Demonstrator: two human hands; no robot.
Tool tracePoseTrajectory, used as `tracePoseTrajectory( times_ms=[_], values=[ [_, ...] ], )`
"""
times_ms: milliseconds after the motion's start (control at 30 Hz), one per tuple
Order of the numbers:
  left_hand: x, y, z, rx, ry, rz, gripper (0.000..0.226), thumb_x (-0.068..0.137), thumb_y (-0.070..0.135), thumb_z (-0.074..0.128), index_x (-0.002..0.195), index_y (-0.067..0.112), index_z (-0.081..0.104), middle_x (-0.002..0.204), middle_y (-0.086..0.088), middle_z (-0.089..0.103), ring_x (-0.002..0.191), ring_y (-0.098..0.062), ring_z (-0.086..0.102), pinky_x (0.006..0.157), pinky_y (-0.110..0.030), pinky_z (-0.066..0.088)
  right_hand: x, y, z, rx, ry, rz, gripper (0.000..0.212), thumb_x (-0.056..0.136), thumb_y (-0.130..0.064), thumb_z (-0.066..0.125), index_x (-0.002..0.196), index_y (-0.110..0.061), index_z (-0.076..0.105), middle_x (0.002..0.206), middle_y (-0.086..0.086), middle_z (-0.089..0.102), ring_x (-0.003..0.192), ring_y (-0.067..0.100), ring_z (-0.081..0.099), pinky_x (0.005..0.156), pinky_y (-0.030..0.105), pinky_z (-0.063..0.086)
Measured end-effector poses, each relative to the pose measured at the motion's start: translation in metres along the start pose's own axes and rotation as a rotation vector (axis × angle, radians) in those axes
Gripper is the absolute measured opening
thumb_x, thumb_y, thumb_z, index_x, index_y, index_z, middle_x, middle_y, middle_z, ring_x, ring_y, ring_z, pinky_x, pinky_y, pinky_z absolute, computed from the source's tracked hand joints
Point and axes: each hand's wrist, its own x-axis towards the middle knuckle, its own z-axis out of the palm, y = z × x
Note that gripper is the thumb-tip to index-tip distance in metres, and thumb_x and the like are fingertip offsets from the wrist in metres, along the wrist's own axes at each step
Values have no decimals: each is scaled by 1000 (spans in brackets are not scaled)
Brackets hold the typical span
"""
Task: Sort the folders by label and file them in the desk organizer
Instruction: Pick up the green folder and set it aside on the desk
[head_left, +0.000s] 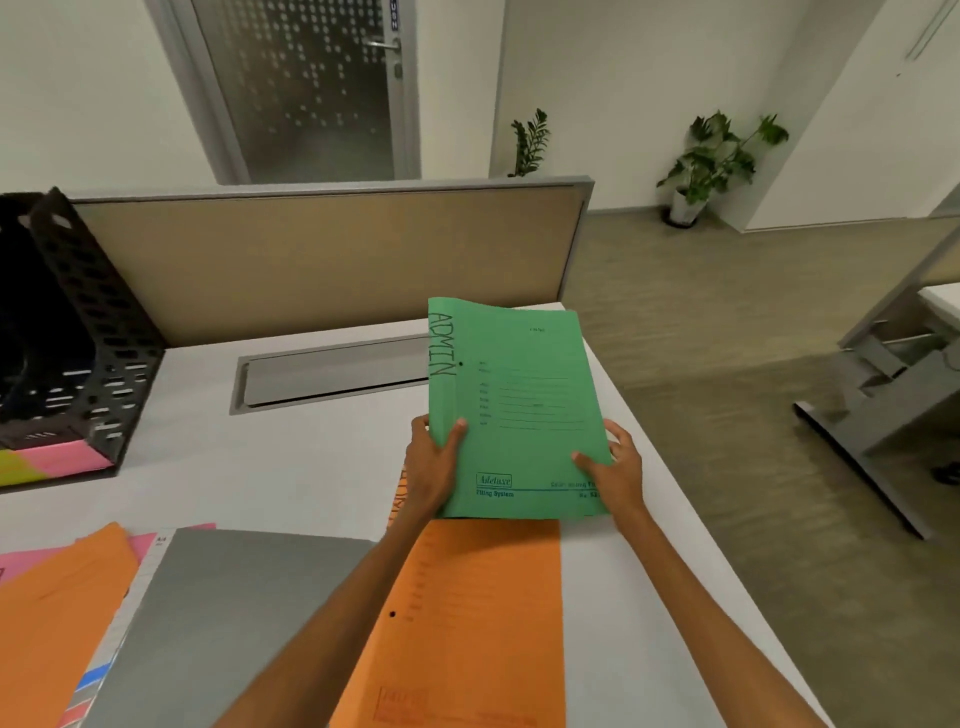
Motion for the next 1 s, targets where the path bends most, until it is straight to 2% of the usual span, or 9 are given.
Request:
tracePoseTrajectory(
  times_ms=[133,233,300,467,567,633,700,800,1000],
  values=[
    [28,10,23,13,-114,30,44,97,28,55,132,9,35,120,-3,54,93,-10,63,60,-11,53,54,-10,-7,-40,17,-22,66,78,4,73,135,-13,45,110,2,62,88,5,63,67,14,54],
    [52,12,32,117,-194,100,44,95,16,57,133,6,38,129,-9,53,114,-23,57,84,-26,56,92,-10,-8,-63,18,-20,67,78,5,73,137,-10,45,112,2,61,86,4,62,67,13,53],
    [67,10,38,174,-244,96,49,91,12,63,133,5,38,130,-12,53,117,-25,56,90,-35,56,114,-9,-6,-83,20,-23,67,78,6,73,137,-9,45,113,1,58,85,-1,58,65,8,49],
    [99,-5,59,233,-216,21,61,82,11,73,133,5,39,130,-14,54,120,-31,55,94,-51,53,159,1,7,-94,-8,5,65,78,7,71,136,-10,45,114,4,59,95,17,62,84,39,56],
    [111,-17,70,305,-173,-46,77,77,17,79,138,7,34,131,-14,50,122,-30,50,98,-50,49,176,7,15,-190,-4,17,62,81,0,71,136,-15,44,118,7,62,100,25,64,83,40,55],
    [115,-24,76,392,-142,-80,86,75,22,81,142,8,30,131,-14,45,122,-29,45,102,-47,46,187,14,20,-344,-29,-23,62,84,-9,71,139,-15,42,130,10,57,115,28,58,92,41,50],
    [116,-32,82,551,-101,-59,88,76,32,79,143,9,29,131,-14,42,122,-29,41,103,-43,43,193,24,25,-658,-104,-107,70,86,-26,70,146,-14,36,148,10,39,137,28,37,111,48,32],
    [114,-41,87,807,-70,47,86,81,49,68,145,9,27,140,-13,36,129,-29,33,105,-40,33,189,42,32,-998,-211,-198,65,98,-45,47,153,-19,24,161,4,16,149,20,10,118,52,7],
    [101,-62,88,986,-73,132,82,95,63,27,155,12,3,162,-10,9,150,-25,3,122,-40,7,180,60,38,-1143,-160,-323,59,103,-45,21,156,-18,15,162,6,14,151,21,7,121,53,0]
  ],
)
